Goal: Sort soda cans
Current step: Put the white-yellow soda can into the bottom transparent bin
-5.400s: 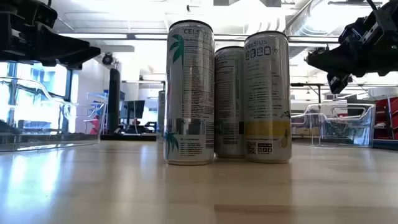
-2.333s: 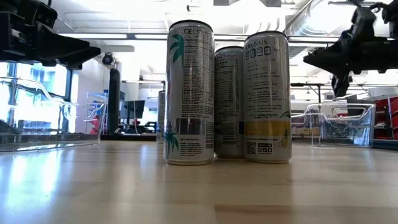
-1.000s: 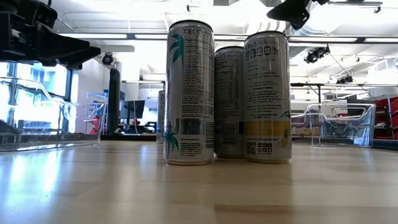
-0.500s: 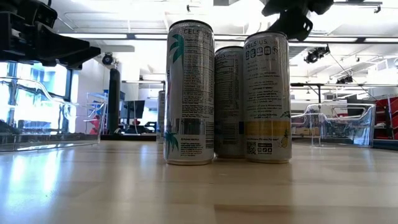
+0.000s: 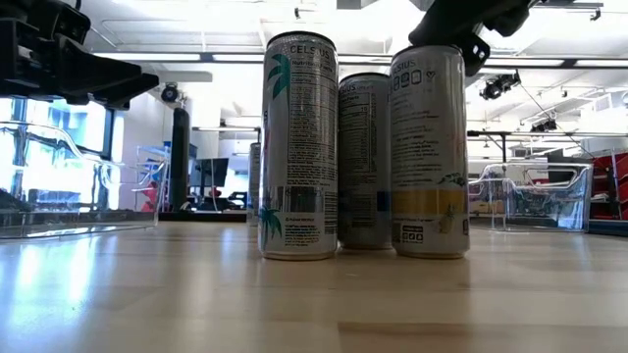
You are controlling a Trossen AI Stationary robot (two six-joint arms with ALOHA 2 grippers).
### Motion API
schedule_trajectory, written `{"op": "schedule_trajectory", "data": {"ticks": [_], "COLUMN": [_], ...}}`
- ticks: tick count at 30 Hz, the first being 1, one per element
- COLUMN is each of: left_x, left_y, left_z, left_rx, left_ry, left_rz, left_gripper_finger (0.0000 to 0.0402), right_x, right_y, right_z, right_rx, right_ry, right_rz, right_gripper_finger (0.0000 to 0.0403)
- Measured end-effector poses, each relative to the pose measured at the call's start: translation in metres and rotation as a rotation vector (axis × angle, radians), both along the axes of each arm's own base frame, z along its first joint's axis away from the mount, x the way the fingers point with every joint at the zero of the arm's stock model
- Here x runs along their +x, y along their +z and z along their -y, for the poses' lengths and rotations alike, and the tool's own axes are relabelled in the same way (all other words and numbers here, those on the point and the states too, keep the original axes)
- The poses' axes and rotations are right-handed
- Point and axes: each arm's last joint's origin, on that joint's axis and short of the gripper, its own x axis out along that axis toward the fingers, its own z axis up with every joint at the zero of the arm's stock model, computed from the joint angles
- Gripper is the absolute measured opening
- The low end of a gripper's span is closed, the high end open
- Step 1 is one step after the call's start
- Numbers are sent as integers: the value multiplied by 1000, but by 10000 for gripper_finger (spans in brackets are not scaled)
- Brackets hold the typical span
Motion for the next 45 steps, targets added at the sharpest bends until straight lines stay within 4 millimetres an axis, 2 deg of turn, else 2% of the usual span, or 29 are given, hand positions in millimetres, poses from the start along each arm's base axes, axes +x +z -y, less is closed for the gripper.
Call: {"op": "schedule_trajectory", "data": {"ticks": [6,14,18,25,40,45], "left_x": [0,0,0,0,0,0], "left_y": [0,0,0,0,0,0], "left_z": [0,0,0,0,0,0], "left_rx": [0,0,0,0,0,0], "left_ry": [0,0,0,-1,0,0], "left_rz": [1,1,0,0,0,0], "left_gripper_finger": [179,179,179,179,179,179], "right_x": [-2,-17,-18,-18,-17,-15], "right_y": [4,24,22,10,7,13], "right_z": [1,7,6,7,-7,-16], "right_rx": [-14,10,-13,-5,295,380], "right_ry": [33,75,152,115,179,282], "right_rz": [7,50,8,-86,-141,-107], "right_gripper_finger": [326,326,326,326,326,326]}}
